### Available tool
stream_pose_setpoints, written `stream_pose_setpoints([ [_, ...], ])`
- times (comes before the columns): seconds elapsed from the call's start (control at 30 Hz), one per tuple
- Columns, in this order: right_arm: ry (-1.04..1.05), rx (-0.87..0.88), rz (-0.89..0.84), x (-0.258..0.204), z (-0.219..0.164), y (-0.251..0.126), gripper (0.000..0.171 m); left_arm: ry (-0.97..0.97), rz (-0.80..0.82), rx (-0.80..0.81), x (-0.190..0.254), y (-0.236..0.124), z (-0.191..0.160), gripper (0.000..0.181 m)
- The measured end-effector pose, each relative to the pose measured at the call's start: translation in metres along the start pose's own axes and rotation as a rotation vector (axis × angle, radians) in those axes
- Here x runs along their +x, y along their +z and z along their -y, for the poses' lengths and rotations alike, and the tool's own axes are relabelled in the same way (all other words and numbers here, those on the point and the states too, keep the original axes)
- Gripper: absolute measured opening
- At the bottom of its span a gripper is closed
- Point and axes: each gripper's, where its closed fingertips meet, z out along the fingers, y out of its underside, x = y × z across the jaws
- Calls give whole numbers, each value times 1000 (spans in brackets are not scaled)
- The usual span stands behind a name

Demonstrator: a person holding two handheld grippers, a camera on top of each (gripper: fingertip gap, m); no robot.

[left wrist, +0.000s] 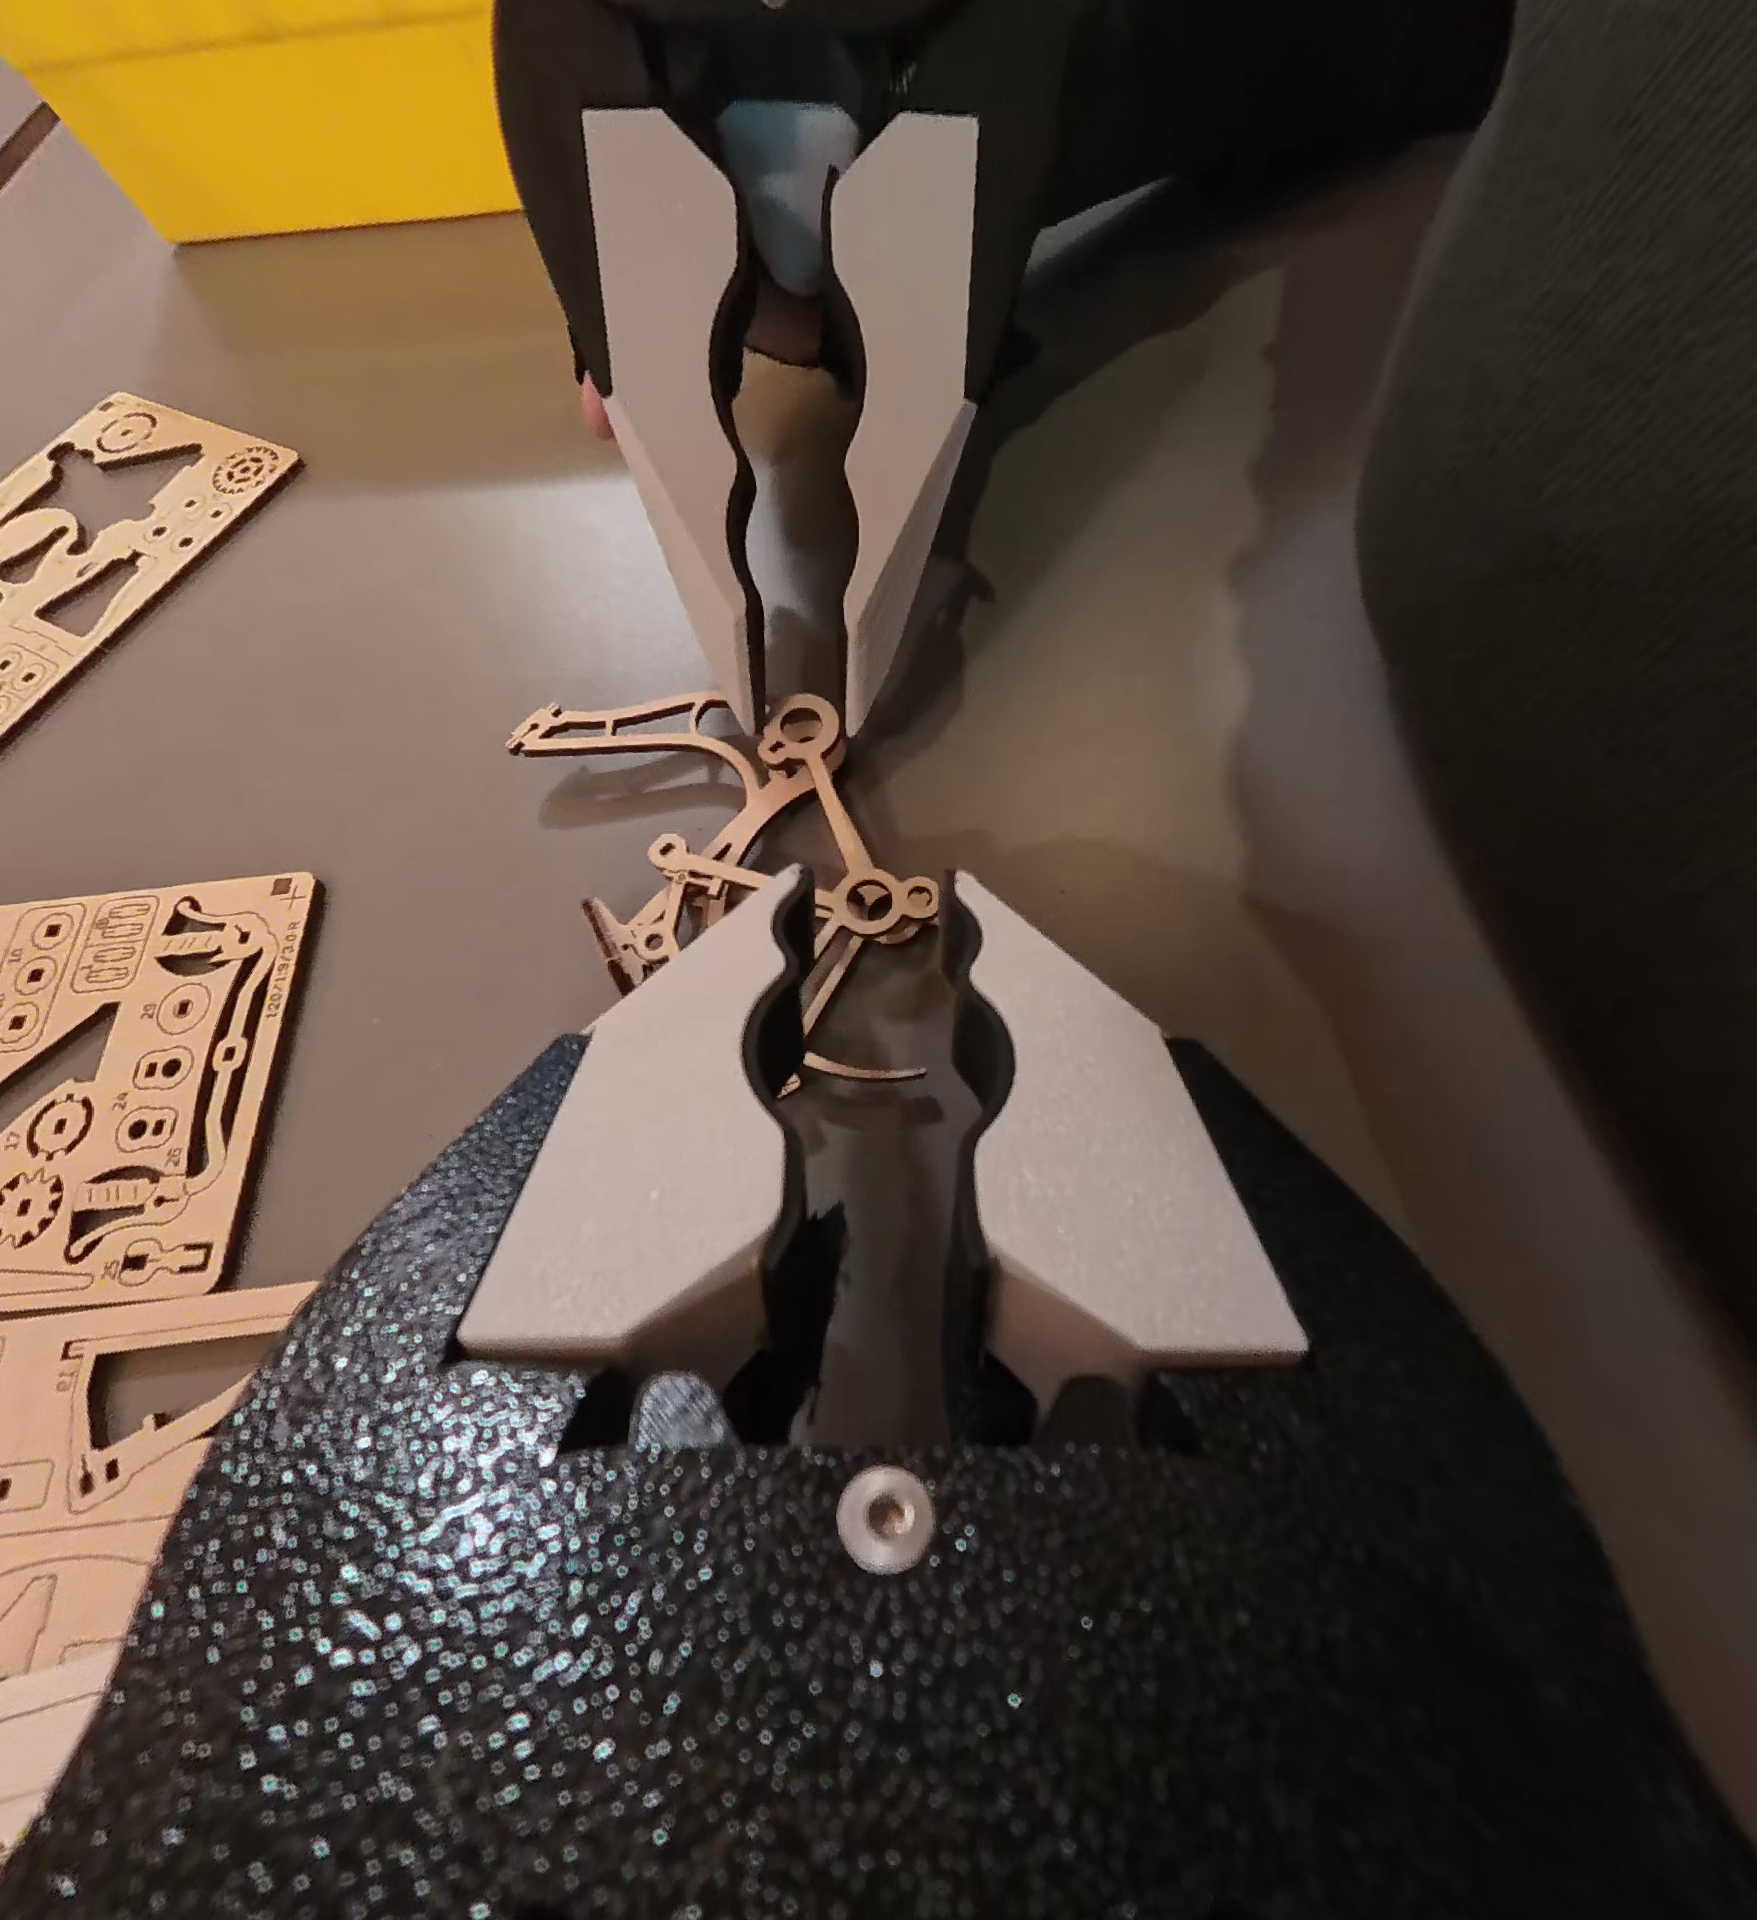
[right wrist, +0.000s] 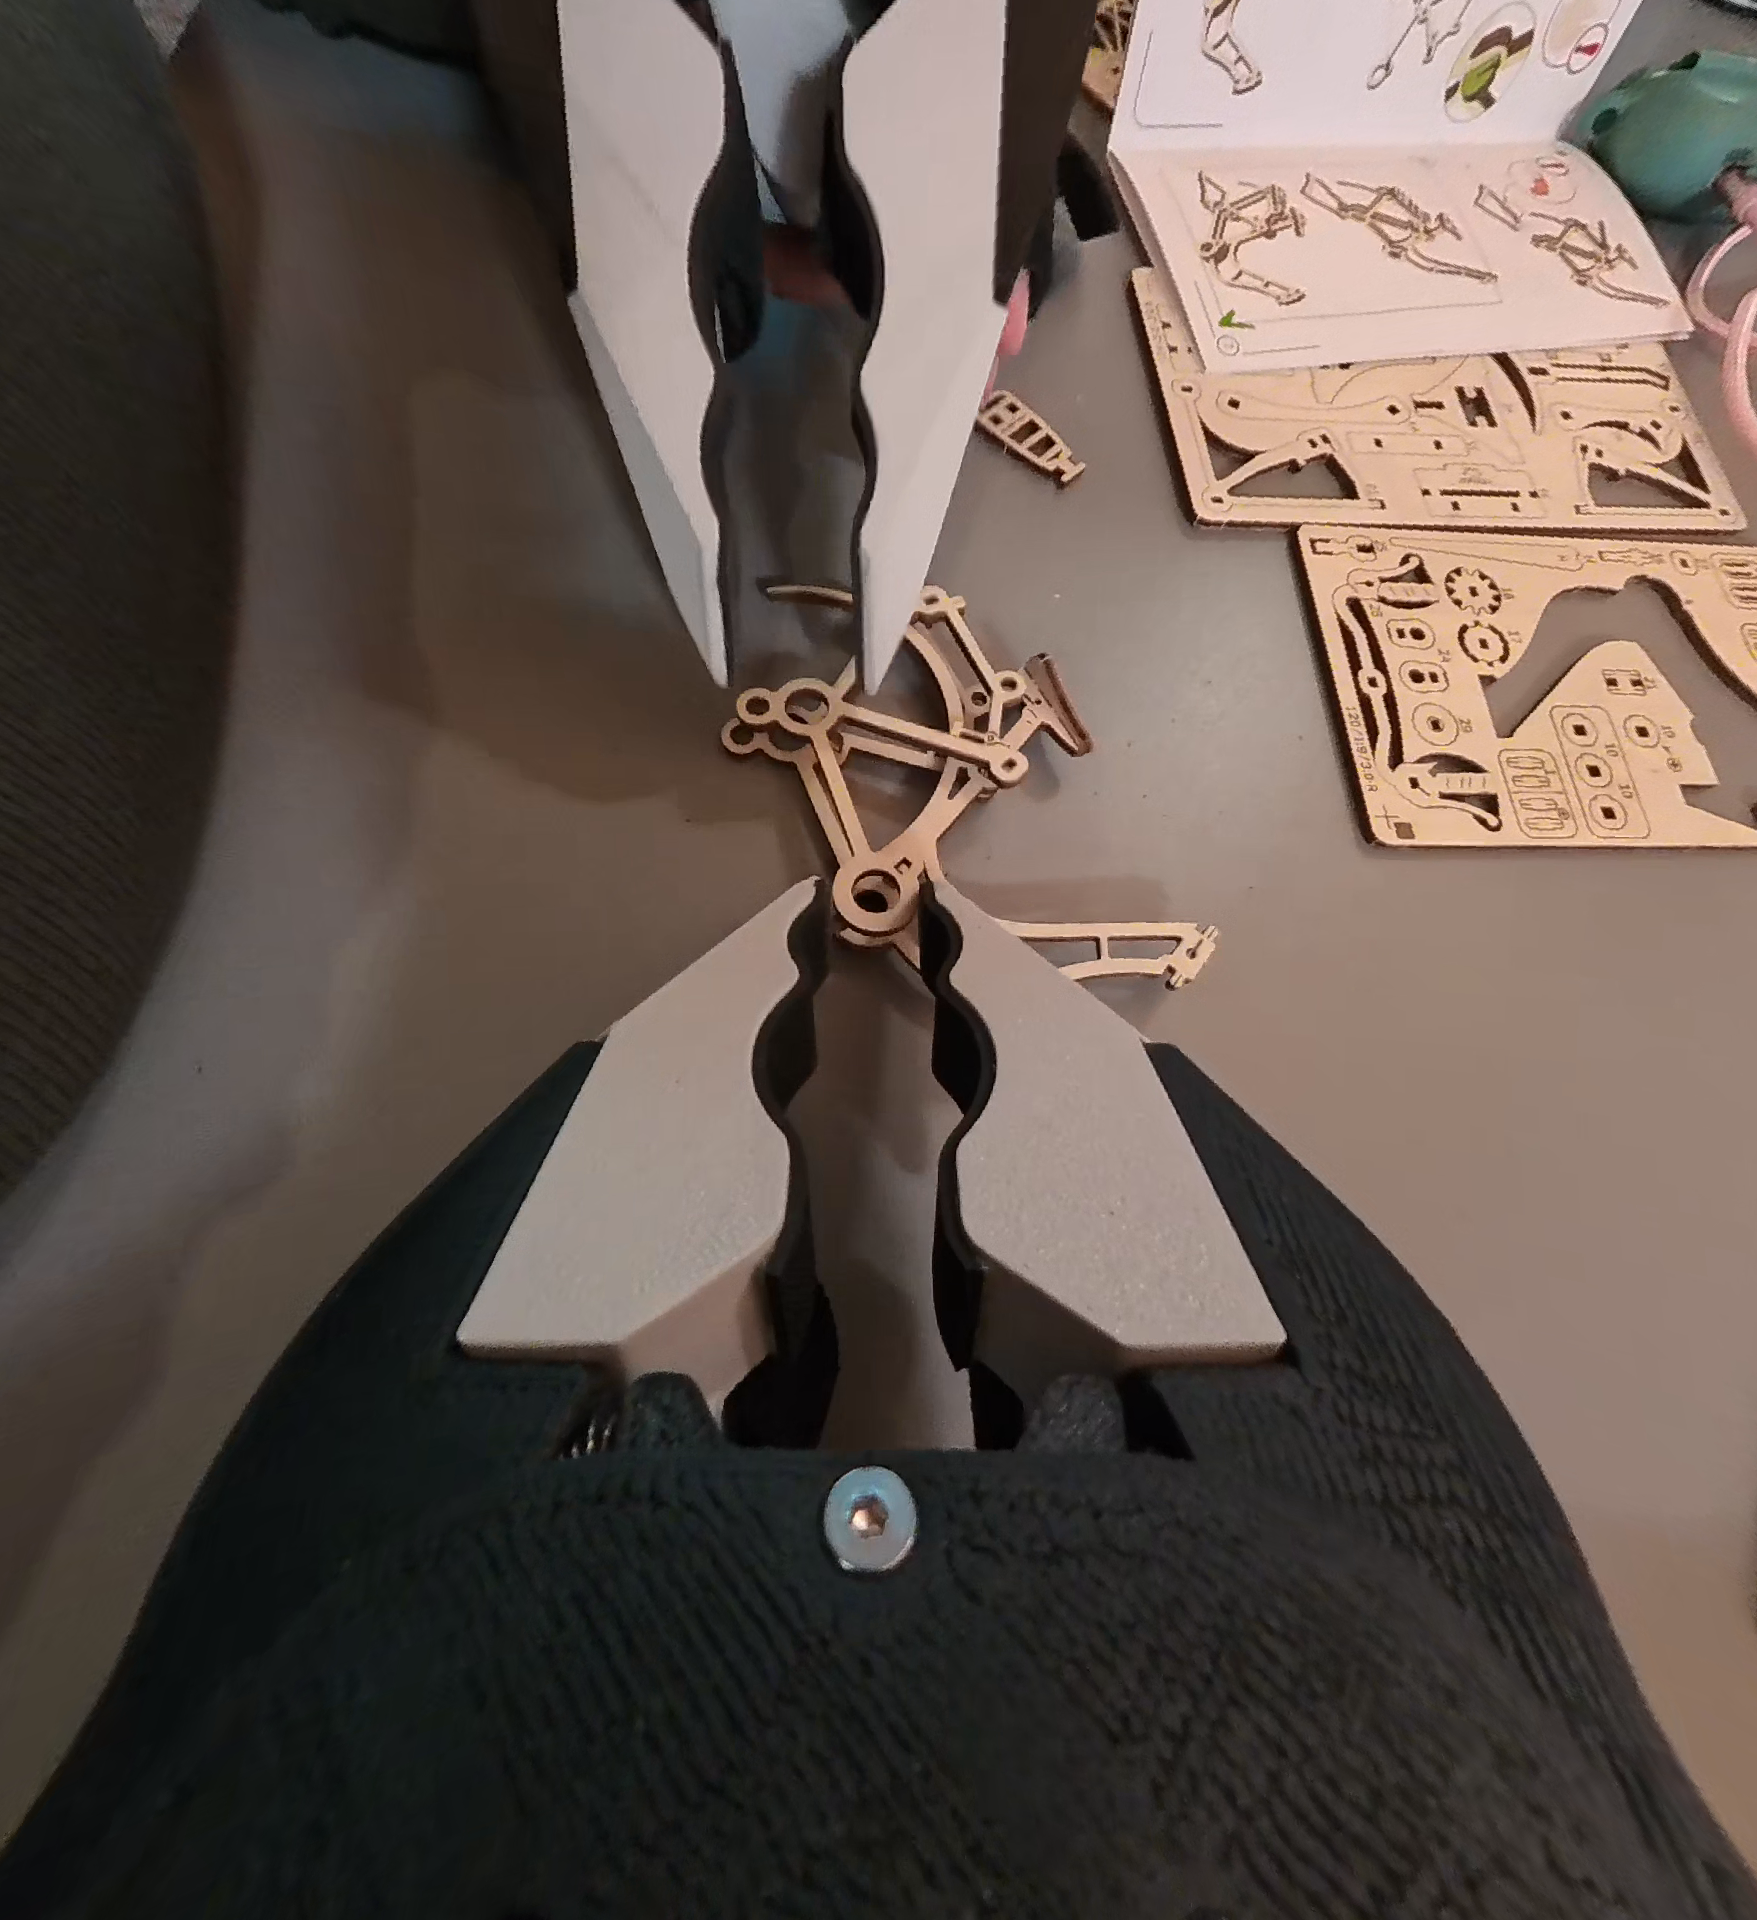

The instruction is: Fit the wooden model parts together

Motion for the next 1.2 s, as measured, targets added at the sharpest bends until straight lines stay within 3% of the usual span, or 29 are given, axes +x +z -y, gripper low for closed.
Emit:
stream_pose_setpoints([
  [0.03,-3,2,2,0,0,0,15,4,1,-4,0,1,-1,21],
  [1.2,-100,68,76,-2,1,0,15,15,-21,9,4,0,0,20],
])
